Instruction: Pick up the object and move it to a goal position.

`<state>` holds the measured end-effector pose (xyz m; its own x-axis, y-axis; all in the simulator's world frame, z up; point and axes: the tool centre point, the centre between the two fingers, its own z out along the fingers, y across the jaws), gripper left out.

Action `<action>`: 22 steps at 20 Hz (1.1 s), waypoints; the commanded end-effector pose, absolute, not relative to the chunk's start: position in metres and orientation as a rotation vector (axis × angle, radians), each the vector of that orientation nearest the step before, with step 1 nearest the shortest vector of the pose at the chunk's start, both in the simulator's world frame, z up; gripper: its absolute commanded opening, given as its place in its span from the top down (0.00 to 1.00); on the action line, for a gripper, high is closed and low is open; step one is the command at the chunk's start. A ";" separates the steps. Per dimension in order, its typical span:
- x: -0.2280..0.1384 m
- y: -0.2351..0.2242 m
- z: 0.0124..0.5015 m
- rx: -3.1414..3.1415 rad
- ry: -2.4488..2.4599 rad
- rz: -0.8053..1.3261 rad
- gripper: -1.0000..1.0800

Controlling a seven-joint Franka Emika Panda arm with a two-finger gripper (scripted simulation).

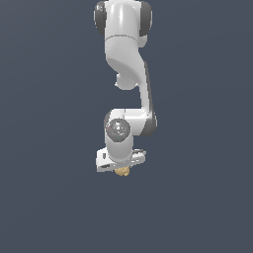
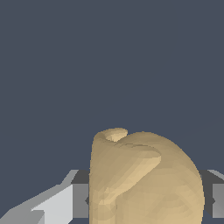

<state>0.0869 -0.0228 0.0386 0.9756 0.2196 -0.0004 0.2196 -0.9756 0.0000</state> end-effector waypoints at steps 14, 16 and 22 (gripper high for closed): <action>0.086 0.014 0.063 3.122 0.348 0.000 1.00; 0.086 0.031 0.075 3.122 0.348 0.000 1.00; 0.085 0.091 0.114 3.122 0.348 0.000 1.00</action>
<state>0.0857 0.0755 0.1038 0.9754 0.2204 -0.0003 0.2204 -0.9754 0.0001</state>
